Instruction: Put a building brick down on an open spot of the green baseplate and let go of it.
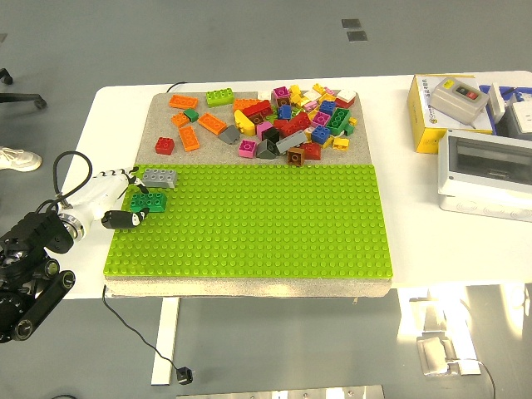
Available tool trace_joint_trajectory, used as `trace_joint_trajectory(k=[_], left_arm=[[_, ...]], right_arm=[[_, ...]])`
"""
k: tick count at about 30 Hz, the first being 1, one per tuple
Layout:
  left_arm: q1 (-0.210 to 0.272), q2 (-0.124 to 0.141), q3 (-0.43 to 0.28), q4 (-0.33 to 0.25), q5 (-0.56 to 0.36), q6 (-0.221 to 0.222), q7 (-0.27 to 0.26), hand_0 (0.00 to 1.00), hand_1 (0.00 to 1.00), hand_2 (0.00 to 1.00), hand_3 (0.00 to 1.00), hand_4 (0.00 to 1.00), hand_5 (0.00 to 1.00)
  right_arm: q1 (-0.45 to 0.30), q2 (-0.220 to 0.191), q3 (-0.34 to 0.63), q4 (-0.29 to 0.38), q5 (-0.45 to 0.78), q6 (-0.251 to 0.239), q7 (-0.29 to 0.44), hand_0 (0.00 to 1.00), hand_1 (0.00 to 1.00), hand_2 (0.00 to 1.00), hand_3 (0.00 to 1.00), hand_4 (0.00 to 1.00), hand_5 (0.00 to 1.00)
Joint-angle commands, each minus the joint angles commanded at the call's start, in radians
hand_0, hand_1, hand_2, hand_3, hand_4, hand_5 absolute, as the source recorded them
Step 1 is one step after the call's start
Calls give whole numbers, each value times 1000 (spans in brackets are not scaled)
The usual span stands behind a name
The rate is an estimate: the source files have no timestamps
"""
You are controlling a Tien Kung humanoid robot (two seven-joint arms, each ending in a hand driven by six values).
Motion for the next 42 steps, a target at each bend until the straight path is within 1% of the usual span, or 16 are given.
trace_joint_trajectory(k=[3, 4, 5, 11, 13, 15, 17, 18, 20, 22, 25, 28, 30, 34, 37, 42], left_arm=[[3, 2, -5, -12, -2, -4, 5, 998, 998, 998, 571, 612, 208], [6, 4, -12, -27, -6, -10, 11, 998, 998, 998, 571, 612, 208], [13, 6, -24, -56, -12, -23, 26, 998, 998, 998, 571, 612, 208], [46, 6, -65, -163, -25, -80, 96, 998, 998, 998, 573, 620, 211], [62, 0, -79, -208, -36, -103, 132, 998, 996, 998, 576, 625, 216], [66, -10, -72, -255, -51, -116, 172, 998, 996, 998, 576, 625, 216], [52, -21, -40, -300, -69, -112, 215, 998, 996, 998, 576, 625, 216], [37, -28, -19, -322, -79, -104, 238, 998, 980, 979, 581, 617, 221], [8, -44, 25, -363, -99, -79, 284, 998, 980, 979, 581, 617, 221], [-18, -59, 64, -382, -108, -56, 325, 998, 980, 979, 581, 617, 221], [-58, -84, 123, -386, -115, -31, 386, 998, 971, 959, 578, 614, 225], [-89, -109, 177, -377, -118, -22, 444, 998, 971, 959, 578, 614, 225], [-102, -124, 203, -370, -119, -19, 481, 998, 955, 953, 580, 616, 231], [-120, -150, 237, -349, -132, -18, 540, 998, 955, 953, 580, 616, 231], [-133, -159, 255, -334, -145, -16, 551, 998, 948, 946, 584, 617, 232], [-149, -166, 287, -295, -157, -8, 540, 998, 956, 940, 584, 618, 239]], right_arm=[[0, 0, 0, 0, 0, 0, 0, 682, 634, 620, 698, 497, 998], [0, 0, 1, 0, 0, 0, 0, 682, 634, 620, 698, 497, 998], [-1, -1, 2, 0, -1, 0, 0, 682, 634, 620, 698, 497, 998], [-2, -2, 2, 0, 0, -1, 2, 682, 635, 620, 697, 497, 998], [-3, -4, 1, 0, 4, -2, 3, 682, 634, 620, 695, 497, 998], [-3, -5, -1, 0, 8, -3, 5, 682, 634, 620, 695, 497, 998], [-2, -5, 0, 0, 8, -3, 5, 682, 634, 620, 695, 497, 998], [-1, -6, 3, 0, 4, -3, 5, 682, 634, 620, 693, 498, 998], [2, -6, 7, 0, -2, -2, 4, 682, 634, 620, 693, 498, 998], [3, -6, 9, 0, -4, -3, 4, 682, 634, 620, 693, 498, 998], [4, -7, 11, 0, -1, -4, 5, 682, 634, 620, 689, 498, 998], [6, -8, 12, 0, 0, -6, 6, 682, 634, 620, 689, 498, 998], [7, -9, 13, 0, 0, -6, 7, 682, 633, 620, 686, 497, 998], [8, -10, 19, 0, -5, -7, 7, 682, 633, 620, 686, 497, 998], [10, -11, 26, 0, -14, -6, 7, 683, 633, 620, 686, 497, 998], [12, -10, 32, 0, -23, -5, 7, 682, 634, 620, 680, 497, 998]])
